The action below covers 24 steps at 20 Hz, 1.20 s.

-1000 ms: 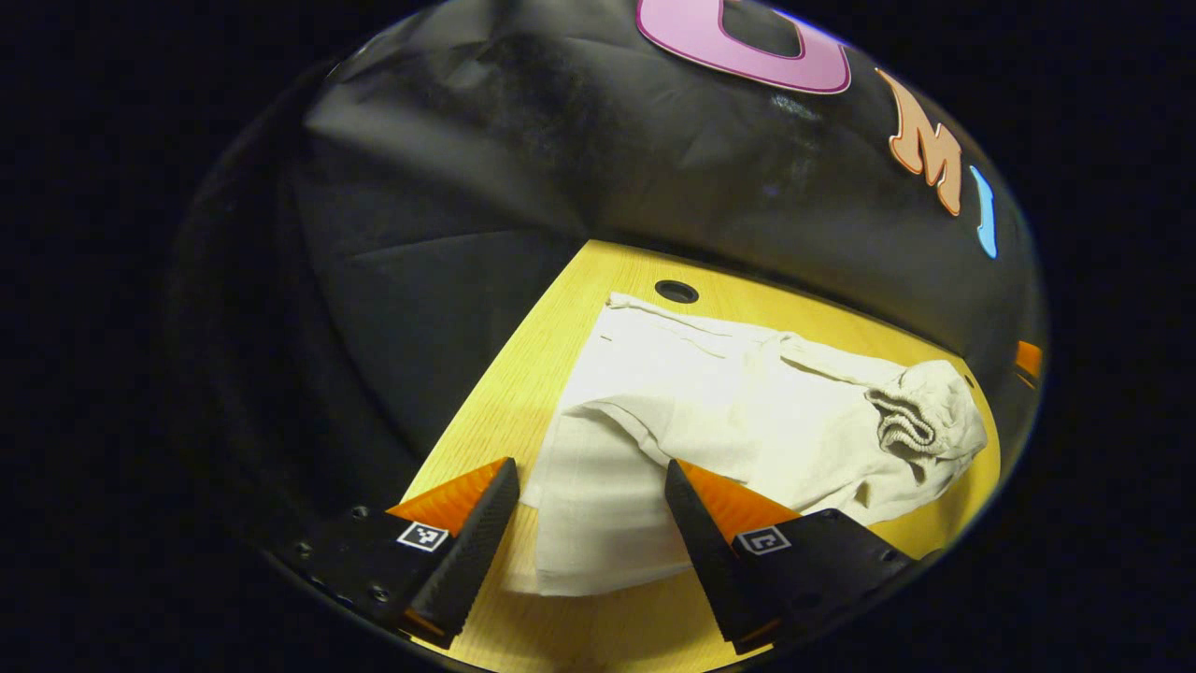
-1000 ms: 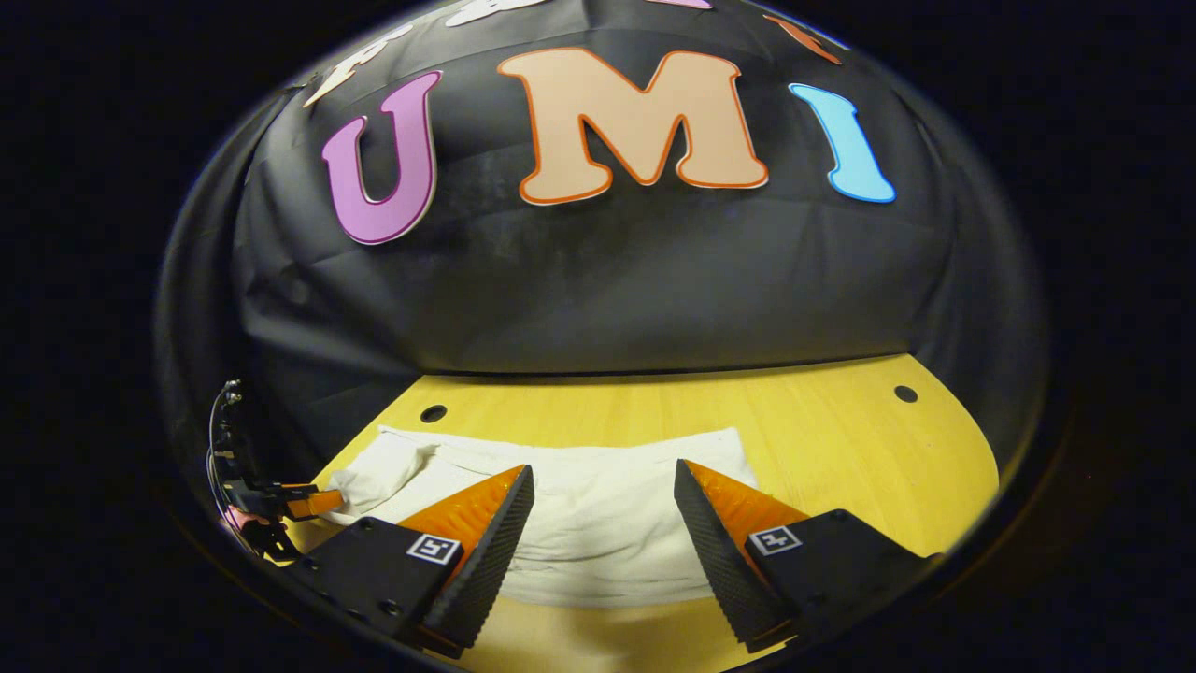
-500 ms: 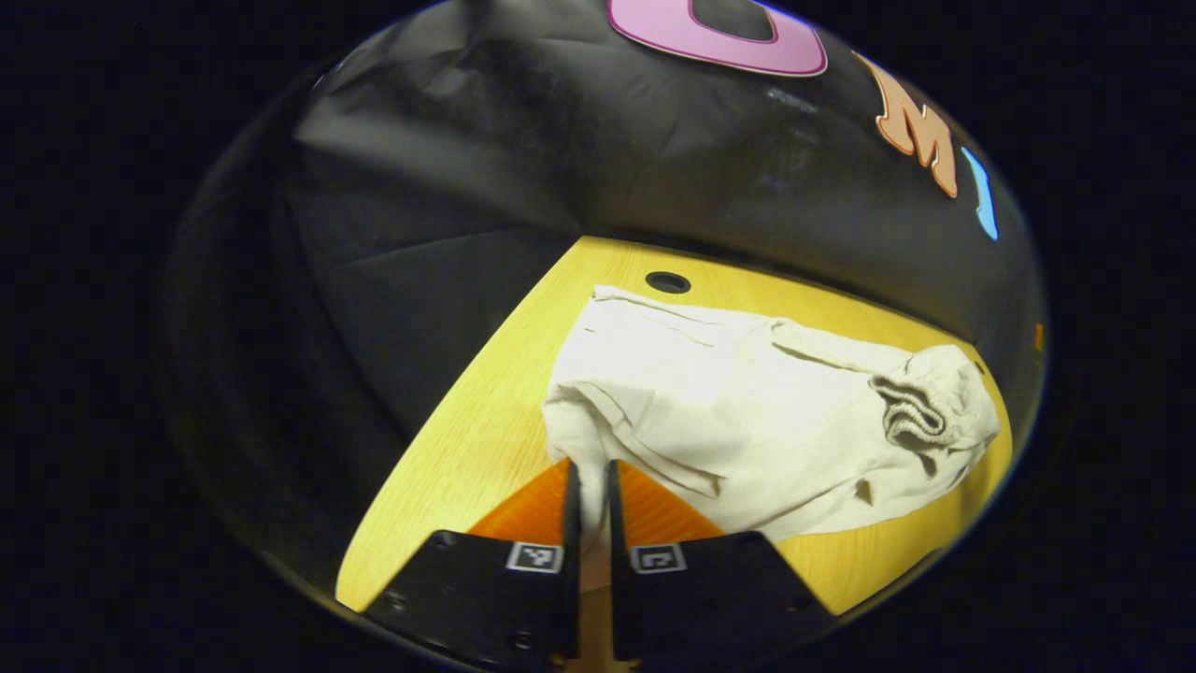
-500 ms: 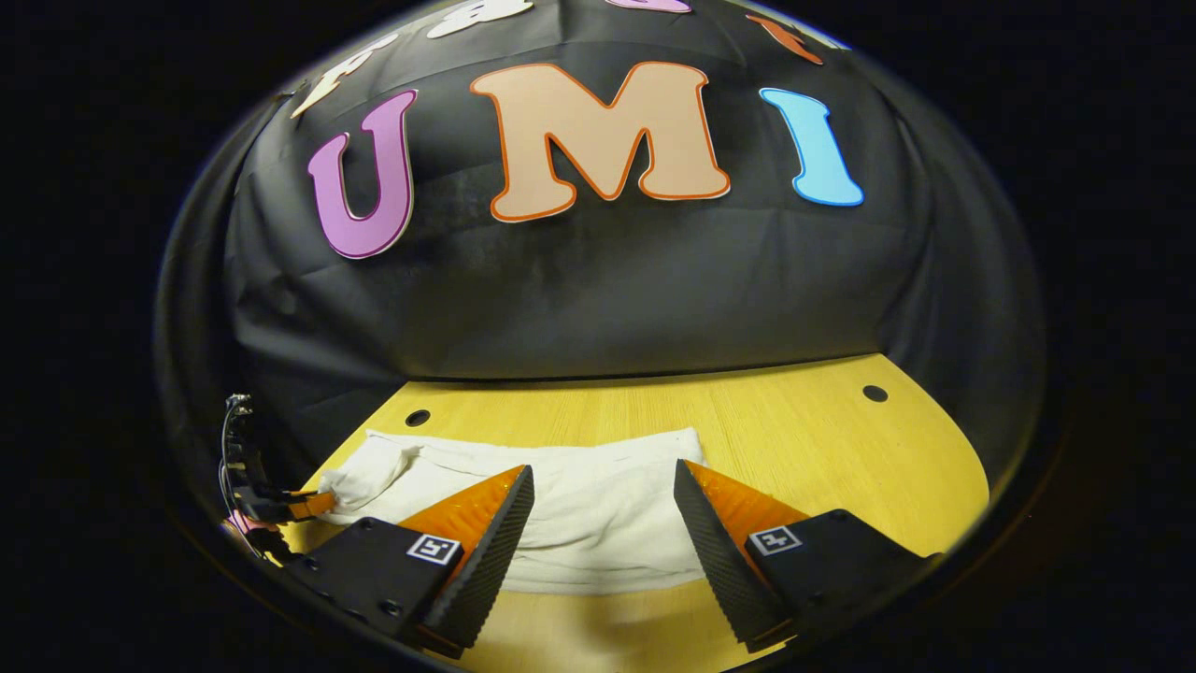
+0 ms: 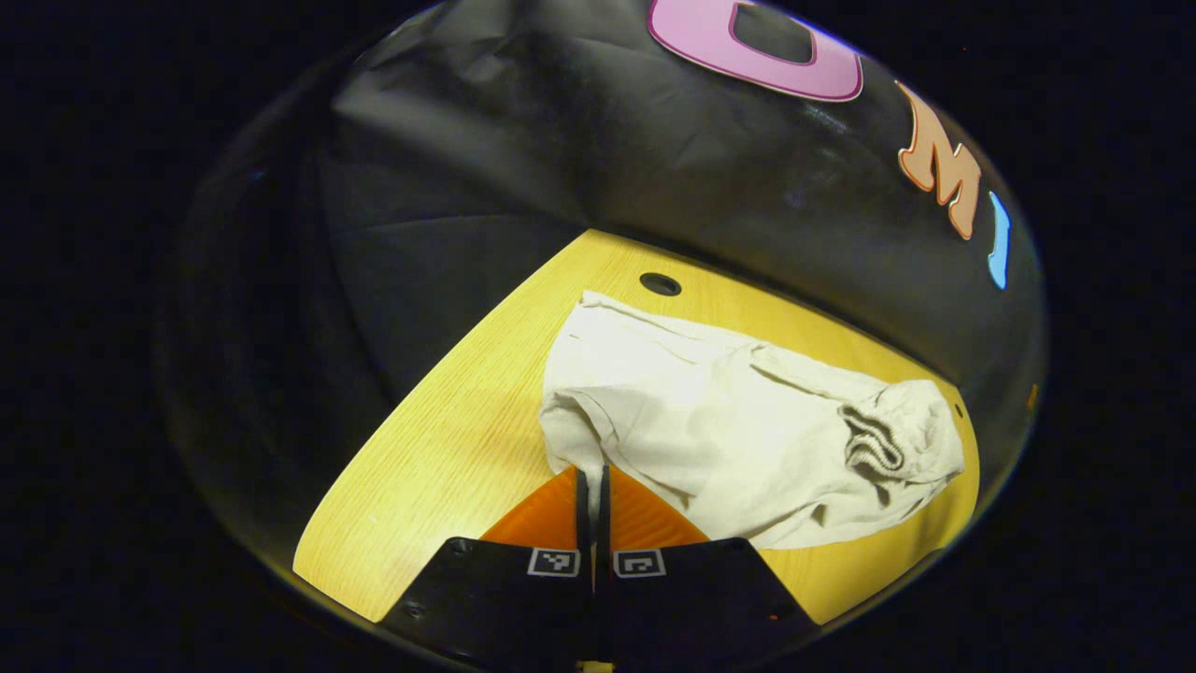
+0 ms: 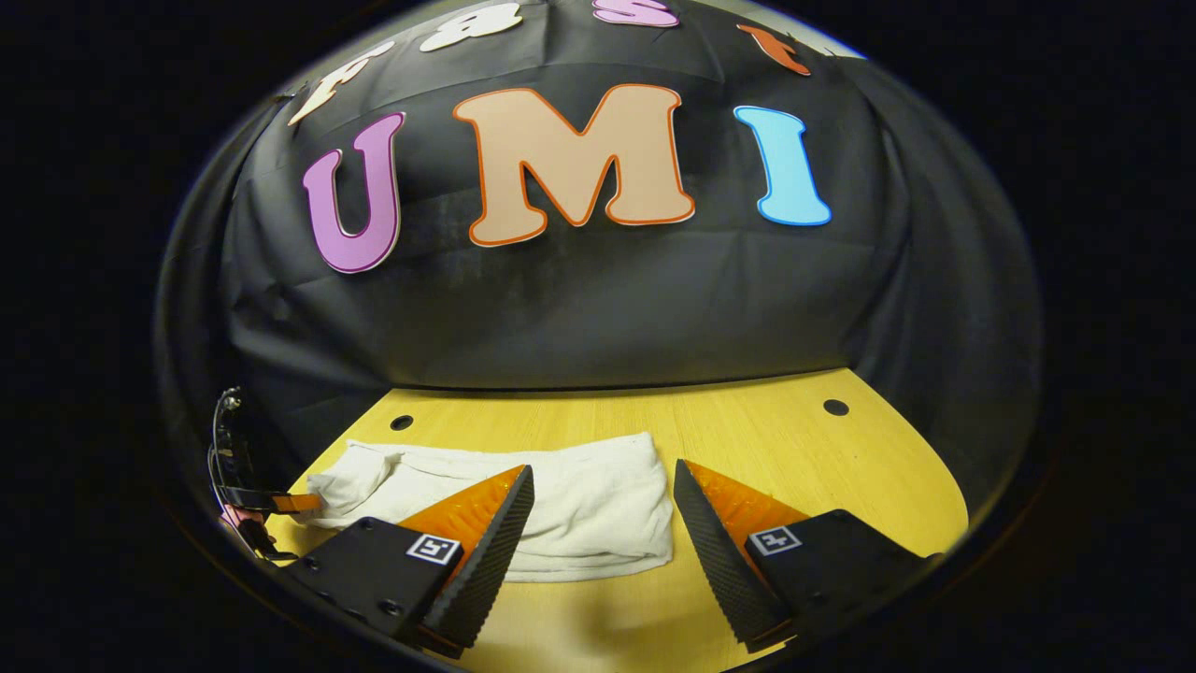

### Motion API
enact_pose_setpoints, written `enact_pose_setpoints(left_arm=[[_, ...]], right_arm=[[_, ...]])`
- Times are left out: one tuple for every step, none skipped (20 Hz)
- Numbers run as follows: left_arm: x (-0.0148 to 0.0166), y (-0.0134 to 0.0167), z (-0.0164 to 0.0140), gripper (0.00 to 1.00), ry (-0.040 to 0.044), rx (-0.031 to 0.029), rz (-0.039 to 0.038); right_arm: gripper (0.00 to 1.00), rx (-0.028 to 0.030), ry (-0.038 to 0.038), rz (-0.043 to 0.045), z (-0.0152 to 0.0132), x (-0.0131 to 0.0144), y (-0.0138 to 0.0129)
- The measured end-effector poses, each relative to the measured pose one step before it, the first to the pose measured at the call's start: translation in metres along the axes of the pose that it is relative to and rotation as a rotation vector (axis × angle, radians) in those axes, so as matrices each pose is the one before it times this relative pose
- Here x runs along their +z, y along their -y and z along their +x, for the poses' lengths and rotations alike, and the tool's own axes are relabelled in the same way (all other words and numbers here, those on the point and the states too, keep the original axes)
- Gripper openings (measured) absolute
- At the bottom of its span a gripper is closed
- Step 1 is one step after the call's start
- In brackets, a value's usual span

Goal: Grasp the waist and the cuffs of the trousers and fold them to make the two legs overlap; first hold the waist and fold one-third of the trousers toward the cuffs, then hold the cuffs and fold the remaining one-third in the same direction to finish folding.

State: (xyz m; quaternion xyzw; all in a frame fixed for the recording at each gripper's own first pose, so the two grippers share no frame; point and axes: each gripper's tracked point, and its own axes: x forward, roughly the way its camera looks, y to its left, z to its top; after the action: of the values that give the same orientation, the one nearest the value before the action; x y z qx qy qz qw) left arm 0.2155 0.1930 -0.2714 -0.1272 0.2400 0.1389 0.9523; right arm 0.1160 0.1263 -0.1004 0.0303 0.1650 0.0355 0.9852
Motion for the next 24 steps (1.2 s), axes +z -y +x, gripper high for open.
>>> enact_pose_setpoints(left_arm=[[0.00825,0.00671,-0.00532,0.00,0.01997,-0.00476,-0.00413],[0.00946,0.00857,-0.00643,0.00,0.01876,-0.00747,-0.00743],[0.01117,0.01143,-0.00687,0.00,0.02069,-0.01547,-0.00889],[0.00948,0.01422,-0.00555,0.00,0.02230,-0.01800,-0.00607],[0.01088,0.01453,-0.00597,0.00,0.01959,-0.01894,0.00142],[0.00922,0.01547,-0.00427,0.00,0.02255,-0.01825,0.01090],[0.00968,0.01688,-0.00445,0.00,0.01620,-0.01790,0.01546],[0.00806,0.02213,-0.00253,0.00,0.01322,-0.02486,0.01773],[0.00861,0.02185,-0.00170,0.00,0.01863,-0.02343,0.01776],[0.00800,0.02591,0.00041,0.00,0.01568,-0.03145,0.02176],[0.00608,0.02367,-0.00091,0.00,0.01114,-0.02775,0.02249],[0.00498,0.02556,0.00012,0.00,0.00558,-0.02936,0.02770],[0.00412,0.02503,-0.00196,0.00,0.00462,-0.02763,0.03523],[0.00543,0.02370,0.00190,0.00,0.00951,-0.02268,0.03435],[0.00432,0.02438,0.00252,0.00,0.01171,-0.02468,0.02541],[0.00127,0.02572,0.00212,0.00,0.00344,-0.03256,0.02144],[-0.00175,0.02492,0.00205,0.00,-0.00630,-0.03015,0.02311],[-0.00748,0.01995,0.00272,0.00,-0.01501,-0.02787,0.02477],[-0.00730,0.01792,0.00247,0.00,-0.02354,-0.02332,0.02176],[-0.01012,0.01505,0.00562,0.00,-0.02565,-0.02240,0.02007],[-0.01116,0.01398,0.00756,0.00,-0.01845,-0.01520,0.01733],[-0.01074,0.00687,0.01082,0.00,-0.02240,-0.00987,0.01540],[-0.01258,0.00722,0.01267,0.00,-0.01888,-0.00301,0.00944],[-0.01086,0.00638,0.01254,0.00,-0.01682,-0.00659,0.00150]], right_arm=[[0.92,-0.00217,0.00153,-0.00177,-0.00419,0.00171,0.00623],[0.92,-0.00045,0.00077,-0.00234,-0.00342,0.00092,0.00558],[0.92,0.00060,0.00131,-0.00155,-0.00239,0.00135,0.00517],[0.92,0.00398,-0.00042,0.00060,-0.00239,0.00066,0.00464],[0.92,0.00614,0.00012,0.00212,-0.00235,0.00107,0.00422],[0.96,0.00529,-0.00135,0.00175,-0.00110,0.00039,0.00478],[0.96,0.00492,-0.00538,-0.00254,-0.00162,-0.00097,0.00402],[0.92,0.00377,-0.00229,-0.00482,-0.00125,-0.00109,0.00524],[0.92,0.00867,0.00072,-0.00277,-0.00210,0.00085,0.00336],[0.92,0.00949,0.00050,0.00090,-0.00111,0.00037,0.00394],[0.92,0.01092,-0.00073,0.00139,-0.00142,0.00042,0.00379],[0.92,0.00692,-0.00253,-0.00429,-0.00188,-0.00047,0.00415],[0.96,0.01049,0.00532,-0.00826,-0.00332,0.00128,0.00430],[0.96,0.00747,0.00302,-0.00713,-0.00266,0.00184,0.00405],[0.96,0.00681,-0.00041,-0.00301,-0.00276,0.00050,0.00512],[0.92,0.00309,0.00007,0.00098,-0.00096,-0.00030,0.00747],[0.92,0.00463,0.00138,0.00804,-0.00143,0.00055,0.00615],[0.92,0.00297,0.00041,0.01067,-0.00052,0.00075,0.00583],[0.92,0.00168,0.00281,0.00631,-0.00022,0.00026,0.00605],[0.96,-0.00243,0.00166,0.00217,-0.00270,0.00057,0.00602],[0.96,-0.00324,0.00171,-0.00012,-0.00105,0.00038,0.00637],[0.96,-0.00497,-0.00345,-0.00723,-0.00129,-0.00190,0.00691],[0.96,-0.00364,-0.00222,-0.00602,-0.00078,-0.00239,0.00557],[0.96,-0.00046,-0.00671,-0.00035,-0.00042,-0.00113,0.00473]])
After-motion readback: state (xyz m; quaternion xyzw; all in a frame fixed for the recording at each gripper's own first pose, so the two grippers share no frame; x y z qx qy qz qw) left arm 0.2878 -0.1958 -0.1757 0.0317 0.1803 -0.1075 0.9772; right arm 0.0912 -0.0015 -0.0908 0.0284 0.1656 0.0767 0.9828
